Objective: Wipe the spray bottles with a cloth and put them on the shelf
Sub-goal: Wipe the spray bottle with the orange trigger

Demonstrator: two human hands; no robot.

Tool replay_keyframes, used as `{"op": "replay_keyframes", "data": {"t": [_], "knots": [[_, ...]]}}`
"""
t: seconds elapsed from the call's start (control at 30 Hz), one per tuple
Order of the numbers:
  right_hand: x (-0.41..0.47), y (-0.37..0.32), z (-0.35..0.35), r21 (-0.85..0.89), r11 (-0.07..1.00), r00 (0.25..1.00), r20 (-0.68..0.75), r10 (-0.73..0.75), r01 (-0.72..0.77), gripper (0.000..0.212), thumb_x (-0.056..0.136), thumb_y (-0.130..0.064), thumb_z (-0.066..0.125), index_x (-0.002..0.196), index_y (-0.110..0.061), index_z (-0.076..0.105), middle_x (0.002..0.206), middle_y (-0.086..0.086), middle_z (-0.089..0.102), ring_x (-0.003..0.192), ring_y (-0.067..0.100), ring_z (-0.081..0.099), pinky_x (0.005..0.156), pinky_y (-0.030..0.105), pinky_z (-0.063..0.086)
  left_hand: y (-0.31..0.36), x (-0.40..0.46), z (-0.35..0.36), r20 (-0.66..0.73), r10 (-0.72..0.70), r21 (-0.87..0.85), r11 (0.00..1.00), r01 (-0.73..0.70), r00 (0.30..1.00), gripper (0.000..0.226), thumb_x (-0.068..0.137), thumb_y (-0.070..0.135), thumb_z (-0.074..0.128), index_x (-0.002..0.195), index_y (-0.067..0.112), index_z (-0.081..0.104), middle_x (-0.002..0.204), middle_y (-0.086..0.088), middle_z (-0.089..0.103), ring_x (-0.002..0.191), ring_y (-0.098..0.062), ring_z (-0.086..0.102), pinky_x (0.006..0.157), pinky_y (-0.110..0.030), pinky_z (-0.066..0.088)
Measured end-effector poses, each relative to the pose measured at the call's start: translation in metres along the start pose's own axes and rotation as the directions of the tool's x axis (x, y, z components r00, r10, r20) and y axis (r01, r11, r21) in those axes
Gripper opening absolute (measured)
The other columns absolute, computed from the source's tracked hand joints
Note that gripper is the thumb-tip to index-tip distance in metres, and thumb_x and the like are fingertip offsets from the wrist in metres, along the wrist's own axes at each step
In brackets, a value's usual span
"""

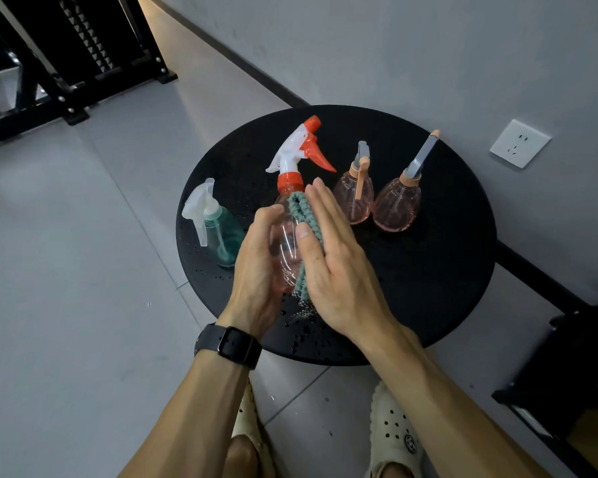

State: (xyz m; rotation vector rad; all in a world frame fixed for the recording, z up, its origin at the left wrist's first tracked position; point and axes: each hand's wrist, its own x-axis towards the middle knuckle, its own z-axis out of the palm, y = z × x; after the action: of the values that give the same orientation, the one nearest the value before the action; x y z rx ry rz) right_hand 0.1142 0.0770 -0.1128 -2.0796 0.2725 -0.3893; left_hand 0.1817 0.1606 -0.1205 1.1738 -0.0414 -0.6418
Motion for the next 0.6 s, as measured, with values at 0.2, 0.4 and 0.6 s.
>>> {"op": "replay_keyframes", "data": {"t": [0.2,0.4,0.6], "knots": [[0.004,0.003,-0.005,0.011,1.0,1.0,0.004,0.018,-0.018,0.054,0.102,-0.034,0.028,0.153,-0.02,0.02,0.161,-0.011,0.012,0.144,-0.007,0.005,0.118,0.016,0.009,0.002,-0.005,0.003,0.083,-0.06,0.066,0.996,0.054,0.995,0.038,0.094,0.044,0.056,0.104,0.012,0.072,0.09,-0.005,0.071,0.08,-0.019,0.068,0.071,-0.034,0.053],[0.01,0.008,-0.014,0.04,0.998,0.998,-0.014,0.056,-0.056,0.048,0.104,-0.032,0.03,0.152,-0.028,0.024,0.159,-0.017,0.016,0.142,-0.011,0.01,0.12,0.025,0.017,0.002,-0.007,0.003,0.178,-0.117,0.147,0.985,0.091,0.977,0.033,0.095,0.046,0.054,0.102,0.02,0.073,0.094,-0.004,0.072,0.084,-0.022,0.069,0.07,-0.037,0.054],[0.011,0.009,-0.017,0.134,0.989,0.998,-0.005,0.065,-0.064,0.047,0.105,-0.031,0.031,0.151,-0.029,0.026,0.159,-0.016,0.02,0.142,-0.009,0.016,0.12,0.03,0.021,0.003,-0.007,0.002,0.172,-0.159,0.101,0.984,0.143,0.972,0.022,0.091,0.034,0.061,0.097,0.015,0.07,0.08,-0.002,0.067,0.068,-0.019,0.064,0.053,-0.03,0.05]]}}
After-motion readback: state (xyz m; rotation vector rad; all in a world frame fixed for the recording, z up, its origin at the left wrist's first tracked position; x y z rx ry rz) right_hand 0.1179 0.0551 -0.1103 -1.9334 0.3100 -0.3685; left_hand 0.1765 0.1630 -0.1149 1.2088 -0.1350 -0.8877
